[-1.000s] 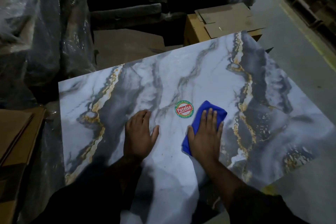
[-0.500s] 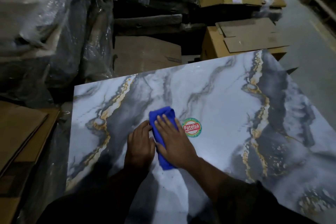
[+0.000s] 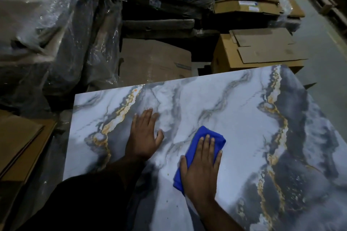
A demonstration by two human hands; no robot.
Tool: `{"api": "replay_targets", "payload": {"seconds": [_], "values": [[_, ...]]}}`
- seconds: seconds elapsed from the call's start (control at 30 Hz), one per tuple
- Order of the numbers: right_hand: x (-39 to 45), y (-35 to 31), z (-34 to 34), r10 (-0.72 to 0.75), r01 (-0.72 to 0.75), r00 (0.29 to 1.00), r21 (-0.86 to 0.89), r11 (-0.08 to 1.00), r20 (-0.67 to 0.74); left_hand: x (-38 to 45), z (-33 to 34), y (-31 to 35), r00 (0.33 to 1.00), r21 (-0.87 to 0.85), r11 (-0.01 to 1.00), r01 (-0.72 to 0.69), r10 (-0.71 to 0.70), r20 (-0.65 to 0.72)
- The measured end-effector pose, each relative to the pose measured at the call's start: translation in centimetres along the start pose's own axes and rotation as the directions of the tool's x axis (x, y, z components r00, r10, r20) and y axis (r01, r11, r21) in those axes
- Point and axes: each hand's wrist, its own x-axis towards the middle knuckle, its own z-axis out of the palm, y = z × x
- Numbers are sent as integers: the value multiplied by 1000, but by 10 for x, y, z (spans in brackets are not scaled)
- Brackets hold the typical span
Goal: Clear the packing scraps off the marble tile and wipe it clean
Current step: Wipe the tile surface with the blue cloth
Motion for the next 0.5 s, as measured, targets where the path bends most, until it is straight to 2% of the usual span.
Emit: {"api": "replay_targets", "payload": {"seconds": [0.27, 0.5], "values": [[92, -42, 4, 4, -4, 1000, -24, 1000, 11, 2, 16, -9, 985, -12, 997, -74, 72, -157], [175, -88, 9, -49, 50, 998, -31, 998, 38, 3, 17, -10, 993, 5, 999, -50, 50, -103]]}}
